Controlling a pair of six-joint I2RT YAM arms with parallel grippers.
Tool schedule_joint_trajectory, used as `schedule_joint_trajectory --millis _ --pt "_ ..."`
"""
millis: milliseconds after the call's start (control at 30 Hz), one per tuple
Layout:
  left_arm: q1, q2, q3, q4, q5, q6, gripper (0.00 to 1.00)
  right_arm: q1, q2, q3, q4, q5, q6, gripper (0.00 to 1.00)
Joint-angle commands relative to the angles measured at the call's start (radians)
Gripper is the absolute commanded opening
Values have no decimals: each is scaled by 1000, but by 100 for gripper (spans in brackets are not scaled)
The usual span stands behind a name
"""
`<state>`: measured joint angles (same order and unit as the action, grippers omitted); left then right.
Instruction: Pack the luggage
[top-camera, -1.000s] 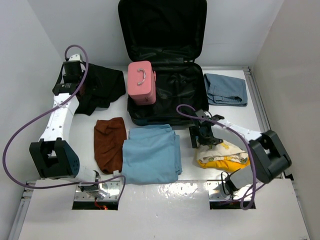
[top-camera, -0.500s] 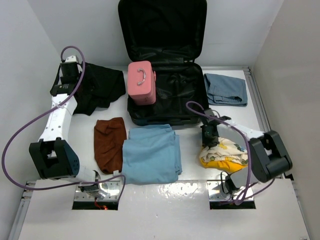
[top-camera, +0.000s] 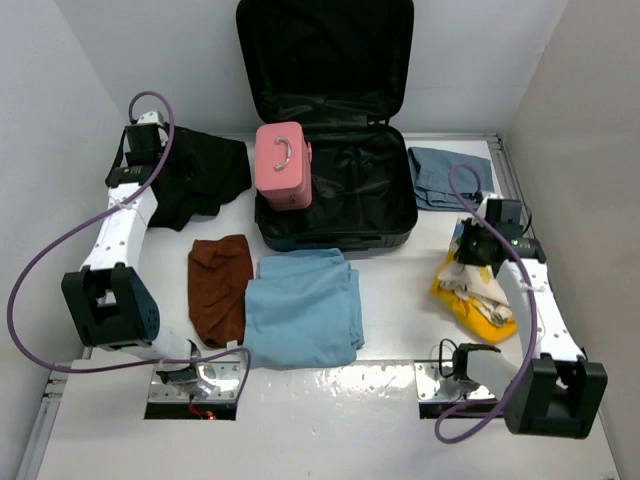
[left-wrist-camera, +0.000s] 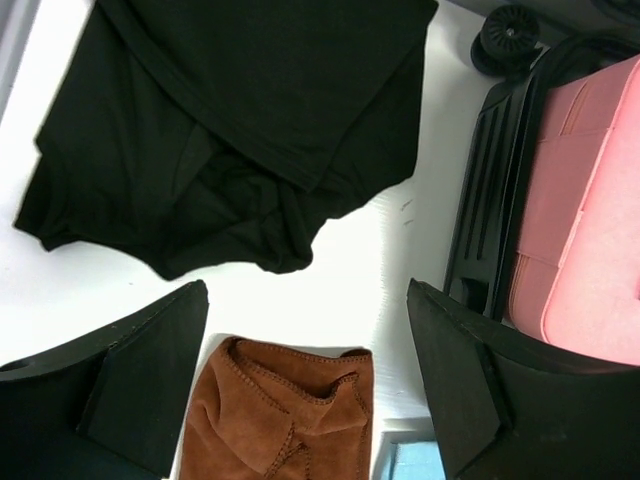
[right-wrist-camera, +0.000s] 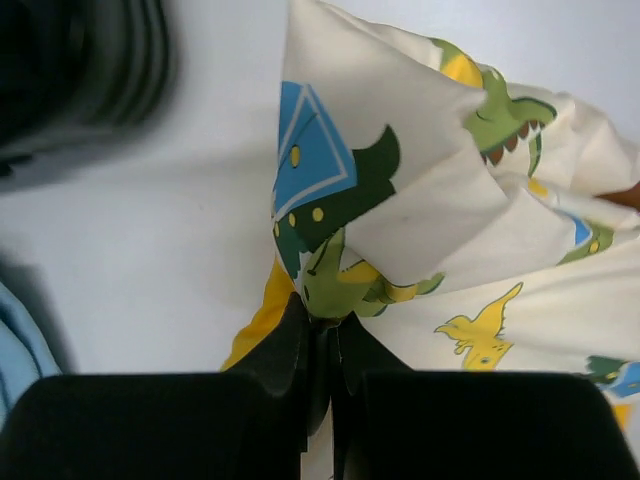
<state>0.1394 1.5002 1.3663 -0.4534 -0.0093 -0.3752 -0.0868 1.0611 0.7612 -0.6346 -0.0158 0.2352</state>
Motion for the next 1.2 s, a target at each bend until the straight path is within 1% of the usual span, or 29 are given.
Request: schedule_joint_trajectory --millis 0,33,67,133,167,200,233,267,300,333,367,400,433,467,500,533,600,633,667,700,733,767,800,833,900,933,1033,1133,1167 --pt "12 31 54 51 35 -19 85 -53 57 130 128 -131 -117 0" --pt "12 49 68 51 35 -19 85 -54 72 139 178 -145 -116 0" --pt "12 49 68 51 35 -19 85 -54 124 151 202 -154 -97 0" --pt "3 72 82 51 35 -19 85 -44 167 216 252 -161 -83 0" --pt "3 72 94 51 35 -19 85 -31 234 237 278 -164 -77 0" --pt "3 72 94 51 35 -19 85 -24 258 309 301 -164 -77 0" --pt "3 72 94 51 35 -19 85 -15 279 335 312 -162 -74 0" --pt "3 72 94 61 23 -19 85 10 348 389 343 -164 -63 0" --pt "3 72 94 61 23 -19 85 19 374 415 351 -167 -59 0" --pt "3 72 94 61 13 -19 85 30 417 497 363 -171 -57 0" --pt "3 72 83 61 12 -19 85 66 439 524 393 -170 -44 0" --pt "3 72 83 61 12 -19 85 79 504 547 412 -161 -54 0" --pt "3 72 74 70 3 -19 85 113 531 567 424 -158 -53 0" --pt "3 63 74 70 3 -19 85 128 554 648 441 -158 -54 0" --pt "12 63 65 70 3 -19 85 162 582 677 447 -154 -48 0" --pt "12 63 54 70 -6 -19 85 173 662 746 454 -154 -37 0" --pt "22 54 54 70 -6 -10 85 225 744 878 467 -158 -27 0" --pt "22 54 54 70 -6 -1 85 242 798 906 475 -161 -31 0" --pt "22 54 45 70 -6 -1 85 286 821 967 480 -165 -40 0" --pt "31 54 45 70 -6 -1 85 298 900 1053 486 -171 -49 0" --pt "31 54 45 70 -6 8 85 309 928 1053 484 -179 -54 0" --pt "31 54 45 70 -6 9 85 330 974 1126 484 -182 -56 0" --pt "40 54 45 70 -6 9 85 352 1002 1150 486 -185 -60 0" --pt "40 54 45 70 -6 9 85 361 1069 1171 483 -193 -72 0" --pt "40 54 45 70 -6 9 85 393 1108 1246 475 -197 -68 0" --pt "40 45 36 70 -6 9 85 403 1155 1286 472 -203 -57 0" --pt "49 35 27 61 -15 9 85 424 1197 1316 457 -199 -33 0" --pt "49 35 17 61 -15 9 85 443 1220 1297 454 -178 15 0" --pt "49 26 17 61 -15 9 84 447 1223 1288 449 -152 65 0"
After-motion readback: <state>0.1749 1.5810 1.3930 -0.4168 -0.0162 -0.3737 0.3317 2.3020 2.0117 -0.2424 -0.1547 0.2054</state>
